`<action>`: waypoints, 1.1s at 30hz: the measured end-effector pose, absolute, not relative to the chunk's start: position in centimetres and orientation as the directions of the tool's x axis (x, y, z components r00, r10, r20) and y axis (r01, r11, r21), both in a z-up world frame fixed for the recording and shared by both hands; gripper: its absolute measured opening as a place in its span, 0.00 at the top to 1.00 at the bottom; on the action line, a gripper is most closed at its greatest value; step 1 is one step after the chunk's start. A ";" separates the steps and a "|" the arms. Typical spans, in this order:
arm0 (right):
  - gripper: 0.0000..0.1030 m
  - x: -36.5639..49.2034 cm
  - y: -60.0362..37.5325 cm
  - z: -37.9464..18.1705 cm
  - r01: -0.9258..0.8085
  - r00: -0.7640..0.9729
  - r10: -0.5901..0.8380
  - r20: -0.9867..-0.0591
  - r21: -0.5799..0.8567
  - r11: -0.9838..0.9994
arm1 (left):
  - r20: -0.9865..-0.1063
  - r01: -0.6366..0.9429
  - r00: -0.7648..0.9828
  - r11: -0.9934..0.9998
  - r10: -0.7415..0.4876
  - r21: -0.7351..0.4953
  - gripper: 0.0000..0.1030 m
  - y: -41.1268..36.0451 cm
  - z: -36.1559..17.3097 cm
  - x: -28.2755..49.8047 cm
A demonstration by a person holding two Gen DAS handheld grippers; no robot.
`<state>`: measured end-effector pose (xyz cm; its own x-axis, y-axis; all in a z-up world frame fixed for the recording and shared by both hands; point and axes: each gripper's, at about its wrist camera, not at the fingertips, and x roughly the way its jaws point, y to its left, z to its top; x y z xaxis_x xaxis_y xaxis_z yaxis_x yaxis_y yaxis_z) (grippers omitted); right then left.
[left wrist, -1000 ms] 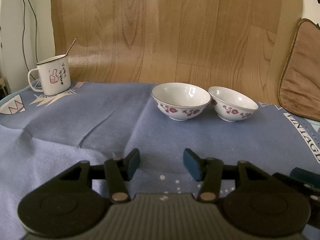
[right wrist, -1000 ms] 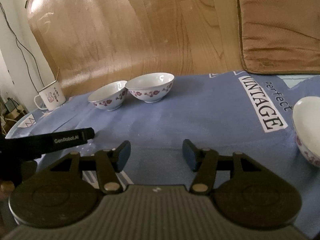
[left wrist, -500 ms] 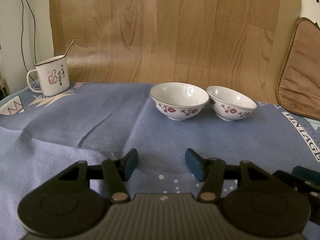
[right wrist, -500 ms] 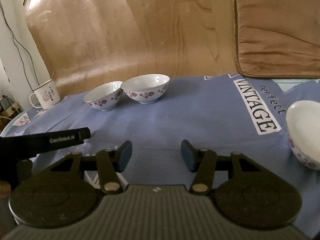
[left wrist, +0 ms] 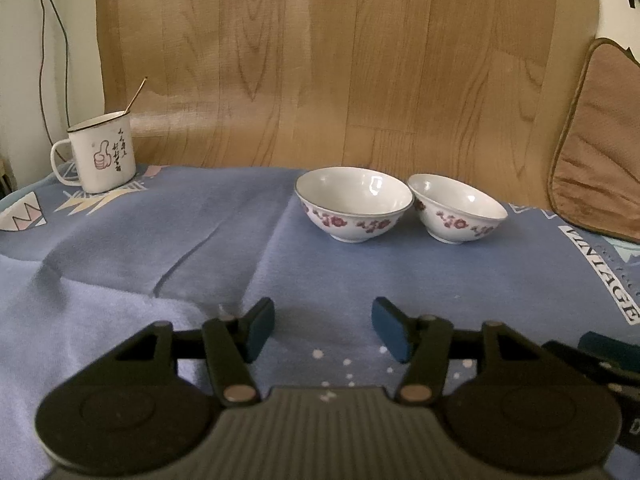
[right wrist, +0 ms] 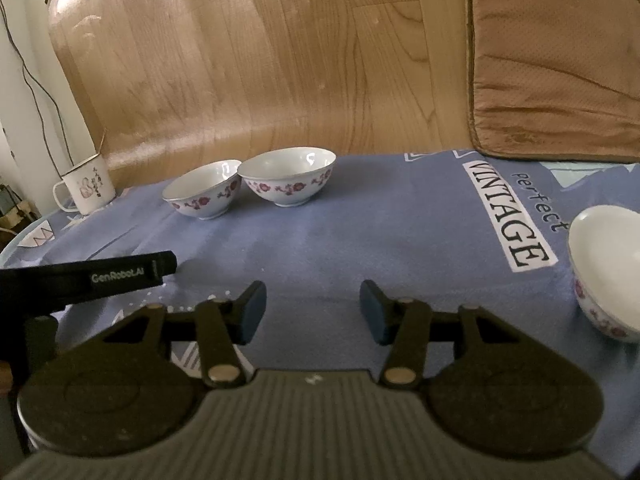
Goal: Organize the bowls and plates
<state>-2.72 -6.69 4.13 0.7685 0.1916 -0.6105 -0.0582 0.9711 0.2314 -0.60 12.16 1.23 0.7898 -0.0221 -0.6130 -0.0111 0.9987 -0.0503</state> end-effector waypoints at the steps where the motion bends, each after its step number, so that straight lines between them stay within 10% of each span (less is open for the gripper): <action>1: 0.49 -2.7 -6.7 4.2 -0.057 0.768 0.189 -0.611 0.228 0.972 | -0.612 -0.010 0.790 0.999 -0.024 -0.053 0.46 12.2 1.3 -0.6; 28: 0.48 11.8 -7.9 5.1 0.216 0.638 0.175 -0.750 0.393 0.894 | -0.574 0.008 0.815 0.992 -0.080 -0.127 0.46 12.9 2.3 -1.2; 30: 0.79 12.2 -7.5 4.7 0.195 0.622 0.206 -0.755 0.404 0.894 | -0.568 0.013 0.817 0.988 -0.099 -0.154 0.46 13.2 2.4 -1.2; 33: 0.85 11.5 -7.5 5.0 0.189 0.620 0.191 -0.761 0.381 0.905 | -0.545 0.033 0.822 0.970 -0.164 -0.242 0.46 14.2 2.8 -1.3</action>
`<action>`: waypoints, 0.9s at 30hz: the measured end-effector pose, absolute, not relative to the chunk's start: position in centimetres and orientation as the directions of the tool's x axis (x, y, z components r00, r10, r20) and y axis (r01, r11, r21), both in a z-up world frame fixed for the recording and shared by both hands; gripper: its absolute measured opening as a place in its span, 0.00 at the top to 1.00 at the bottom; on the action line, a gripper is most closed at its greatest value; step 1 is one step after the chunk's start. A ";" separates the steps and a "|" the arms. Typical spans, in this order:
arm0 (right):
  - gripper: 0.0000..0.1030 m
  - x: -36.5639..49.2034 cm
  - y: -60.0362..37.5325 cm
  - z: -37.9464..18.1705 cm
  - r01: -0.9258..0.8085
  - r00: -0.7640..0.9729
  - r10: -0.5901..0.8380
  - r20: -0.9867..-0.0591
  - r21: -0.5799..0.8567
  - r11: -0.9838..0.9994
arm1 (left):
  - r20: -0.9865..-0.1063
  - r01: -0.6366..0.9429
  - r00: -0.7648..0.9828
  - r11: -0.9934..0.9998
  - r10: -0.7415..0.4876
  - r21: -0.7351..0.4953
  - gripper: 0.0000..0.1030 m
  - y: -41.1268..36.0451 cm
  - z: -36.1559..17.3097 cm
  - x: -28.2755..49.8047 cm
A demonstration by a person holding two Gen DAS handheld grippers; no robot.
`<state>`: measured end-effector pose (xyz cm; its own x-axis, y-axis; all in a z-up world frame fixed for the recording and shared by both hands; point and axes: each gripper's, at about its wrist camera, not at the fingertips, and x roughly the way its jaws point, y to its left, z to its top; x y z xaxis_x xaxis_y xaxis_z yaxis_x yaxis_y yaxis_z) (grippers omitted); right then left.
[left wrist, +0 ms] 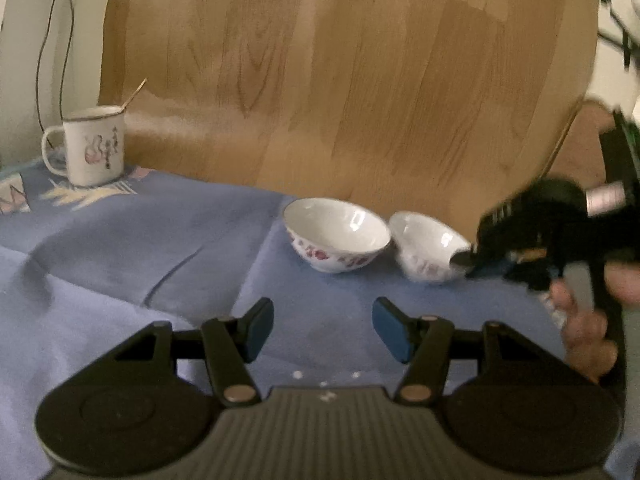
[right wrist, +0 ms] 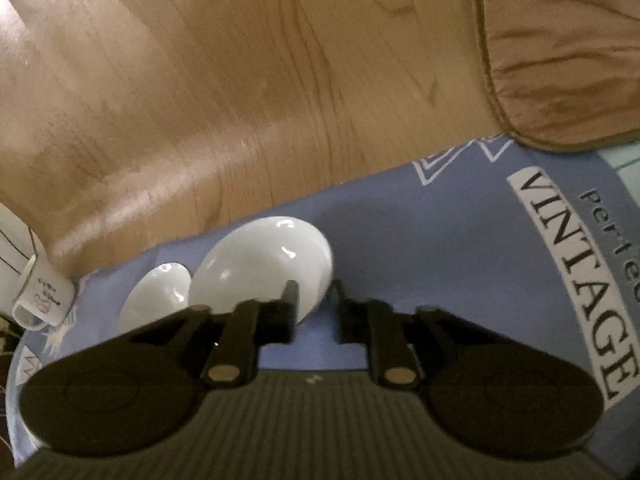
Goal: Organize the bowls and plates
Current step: 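Reach the right tool to a white red-flowered bowl and grip its rim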
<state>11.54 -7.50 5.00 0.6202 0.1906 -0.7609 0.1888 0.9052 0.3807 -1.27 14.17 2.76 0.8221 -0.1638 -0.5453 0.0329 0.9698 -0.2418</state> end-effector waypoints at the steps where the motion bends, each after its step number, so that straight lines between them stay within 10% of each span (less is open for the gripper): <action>1: 0.87 11.0 -7.7 5.1 0.188 0.619 0.192 -0.761 0.381 0.905 | -0.536 0.040 0.823 0.961 -0.187 -0.274 0.46 14.5 2.9 -1.3; 10: 0.93 4.3 -9.2 6.6 0.081 0.565 0.313 -0.763 0.429 0.900 | -0.538 0.131 0.788 0.935 -0.300 -0.329 0.51 13.8 2.6 -1.4; 15: 0.91 1.5 -9.8 6.8 0.056 0.543 0.365 -0.756 0.467 0.883 | -0.577 0.224 0.718 0.914 -0.390 -0.339 0.89 12.3 1.5 -1.2; 27: 0.94 -0.7 -11.5 7.5 0.046 0.586 0.353 -0.729 0.465 0.884 | -0.566 0.240 0.711 0.900 -0.418 -0.364 0.94 9.9 4.5 -3.2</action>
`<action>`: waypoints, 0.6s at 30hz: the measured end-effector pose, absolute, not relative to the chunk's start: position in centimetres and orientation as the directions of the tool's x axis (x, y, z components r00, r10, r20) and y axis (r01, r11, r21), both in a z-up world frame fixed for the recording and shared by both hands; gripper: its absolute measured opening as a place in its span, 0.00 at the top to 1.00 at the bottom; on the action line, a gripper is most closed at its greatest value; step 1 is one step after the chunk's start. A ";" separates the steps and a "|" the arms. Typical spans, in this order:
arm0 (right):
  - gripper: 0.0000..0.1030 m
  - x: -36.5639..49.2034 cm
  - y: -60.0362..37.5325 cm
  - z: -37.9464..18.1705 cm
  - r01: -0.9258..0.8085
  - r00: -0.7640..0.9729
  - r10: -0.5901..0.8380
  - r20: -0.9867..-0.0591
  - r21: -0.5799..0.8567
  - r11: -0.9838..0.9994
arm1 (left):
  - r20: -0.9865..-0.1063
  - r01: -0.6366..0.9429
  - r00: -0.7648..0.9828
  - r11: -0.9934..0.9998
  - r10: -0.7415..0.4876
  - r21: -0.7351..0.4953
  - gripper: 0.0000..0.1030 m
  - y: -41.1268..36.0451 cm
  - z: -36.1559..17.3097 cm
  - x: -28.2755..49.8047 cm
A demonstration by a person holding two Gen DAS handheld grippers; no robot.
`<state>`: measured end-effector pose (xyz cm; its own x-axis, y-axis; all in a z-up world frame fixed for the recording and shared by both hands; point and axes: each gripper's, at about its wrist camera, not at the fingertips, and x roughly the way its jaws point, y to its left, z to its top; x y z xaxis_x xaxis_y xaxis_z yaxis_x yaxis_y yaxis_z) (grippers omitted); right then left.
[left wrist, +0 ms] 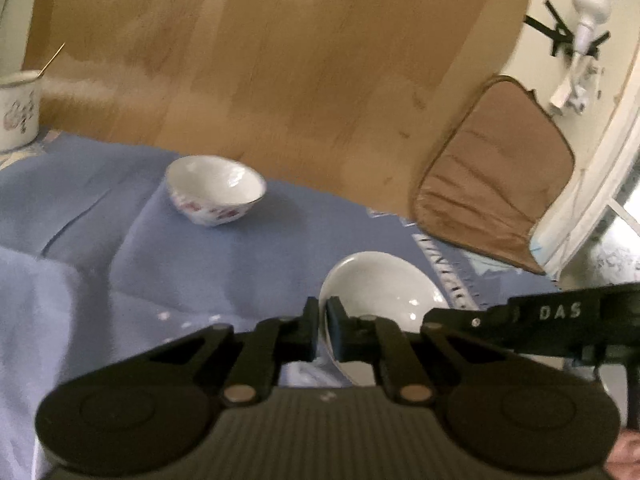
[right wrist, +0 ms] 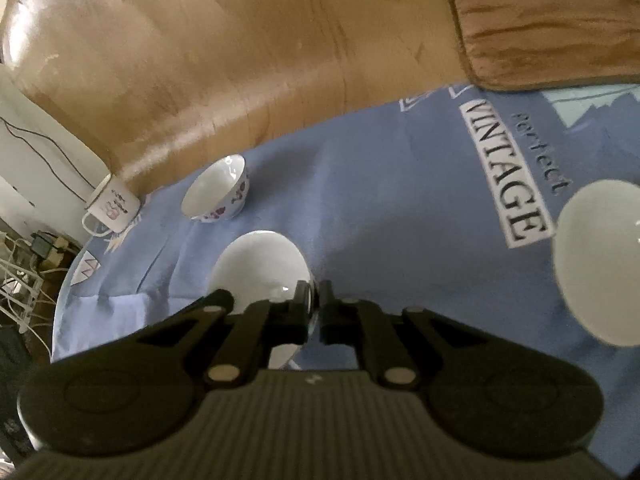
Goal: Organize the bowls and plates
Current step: 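Reach the right tool to a white red-flowered bowl and grip its rim, then lower the held bowl into the bowl beside the plates, open right tool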
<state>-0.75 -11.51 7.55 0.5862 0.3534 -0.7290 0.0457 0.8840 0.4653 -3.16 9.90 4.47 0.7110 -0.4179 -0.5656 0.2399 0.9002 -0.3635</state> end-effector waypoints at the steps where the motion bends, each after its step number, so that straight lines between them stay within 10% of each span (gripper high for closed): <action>1: 0.94 -1.1 -12.0 7.9 0.044 0.598 0.346 -0.723 0.461 0.886 | -0.560 0.255 0.713 0.899 -0.423 -0.355 0.94 9.1 5.1 -3.3; 18: 0.93 -7.8 -25.2 10.1 0.227 0.743 0.090 -0.663 0.376 0.898 | -0.594 0.461 0.603 0.840 -0.533 -0.286 0.93 -7.3 6.9 -3.4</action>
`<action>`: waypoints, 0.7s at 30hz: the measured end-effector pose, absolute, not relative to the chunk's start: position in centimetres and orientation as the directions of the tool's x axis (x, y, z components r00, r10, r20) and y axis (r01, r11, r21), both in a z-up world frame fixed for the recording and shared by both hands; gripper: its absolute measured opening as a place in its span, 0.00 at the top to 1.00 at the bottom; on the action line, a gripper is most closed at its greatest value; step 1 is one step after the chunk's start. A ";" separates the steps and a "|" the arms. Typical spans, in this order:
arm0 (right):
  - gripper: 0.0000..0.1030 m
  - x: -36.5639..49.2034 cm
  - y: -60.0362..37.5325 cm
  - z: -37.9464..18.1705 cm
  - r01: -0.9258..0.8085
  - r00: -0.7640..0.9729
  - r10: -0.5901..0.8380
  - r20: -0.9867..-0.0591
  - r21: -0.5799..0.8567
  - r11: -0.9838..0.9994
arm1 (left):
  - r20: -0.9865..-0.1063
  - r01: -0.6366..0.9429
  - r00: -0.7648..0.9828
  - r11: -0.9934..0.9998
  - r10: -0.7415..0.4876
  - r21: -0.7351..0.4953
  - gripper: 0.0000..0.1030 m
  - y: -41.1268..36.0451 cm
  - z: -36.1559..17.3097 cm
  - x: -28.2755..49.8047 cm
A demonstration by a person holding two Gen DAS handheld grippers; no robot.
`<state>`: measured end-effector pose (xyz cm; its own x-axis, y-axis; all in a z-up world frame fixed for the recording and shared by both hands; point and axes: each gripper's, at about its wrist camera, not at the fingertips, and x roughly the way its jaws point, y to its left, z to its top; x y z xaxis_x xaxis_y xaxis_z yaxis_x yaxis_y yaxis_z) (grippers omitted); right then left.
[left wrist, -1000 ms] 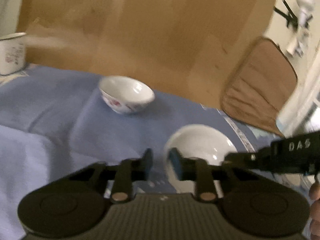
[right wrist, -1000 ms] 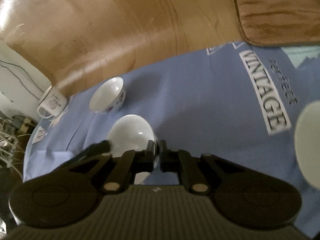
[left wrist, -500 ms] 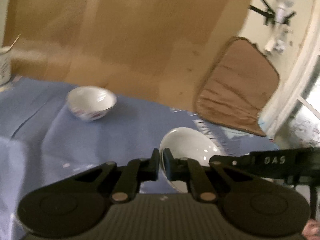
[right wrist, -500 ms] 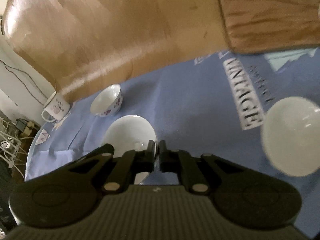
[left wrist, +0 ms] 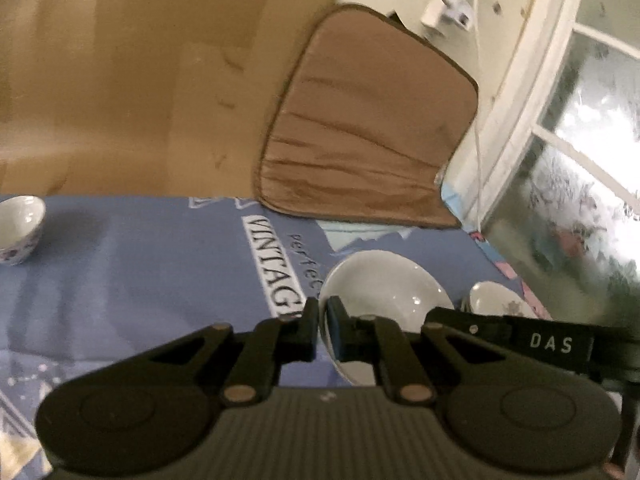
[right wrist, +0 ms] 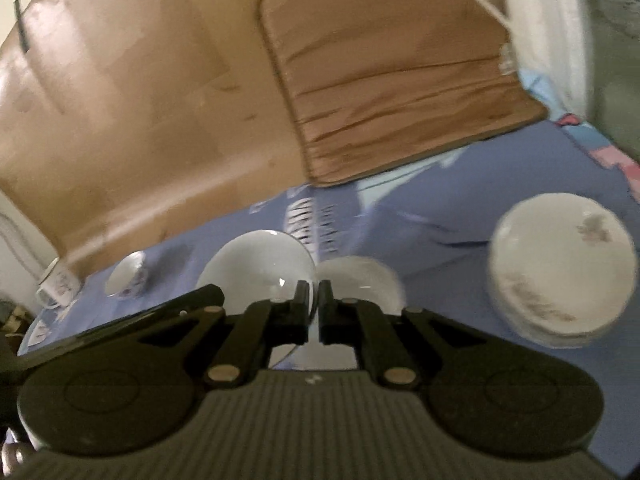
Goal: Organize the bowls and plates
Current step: 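Lower the held bowl into the bowl beside the plates, open right tool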
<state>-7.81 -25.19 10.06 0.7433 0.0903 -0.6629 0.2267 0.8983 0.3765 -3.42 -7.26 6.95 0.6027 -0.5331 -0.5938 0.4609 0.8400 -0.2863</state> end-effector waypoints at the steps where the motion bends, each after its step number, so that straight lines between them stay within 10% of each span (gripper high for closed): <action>1: 0.93 -7.9 -25.5 9.8 0.233 0.744 0.080 -0.663 0.370 0.899 | -0.599 0.462 0.602 0.842 -0.528 -0.278 0.93 -7.7 6.9 -3.5; 21: 0.85 -7.9 -25.7 8.2 0.247 0.750 0.023 -0.661 0.312 0.917 | -0.631 0.460 0.608 0.862 -0.482 -0.215 0.92 -9.2 6.0 -3.5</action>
<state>-7.87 -25.71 8.17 0.7502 0.0232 -0.6608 0.2468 0.9173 0.3124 -3.48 -9.16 6.01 0.6081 -0.4820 -0.6308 0.4599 0.8616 -0.2151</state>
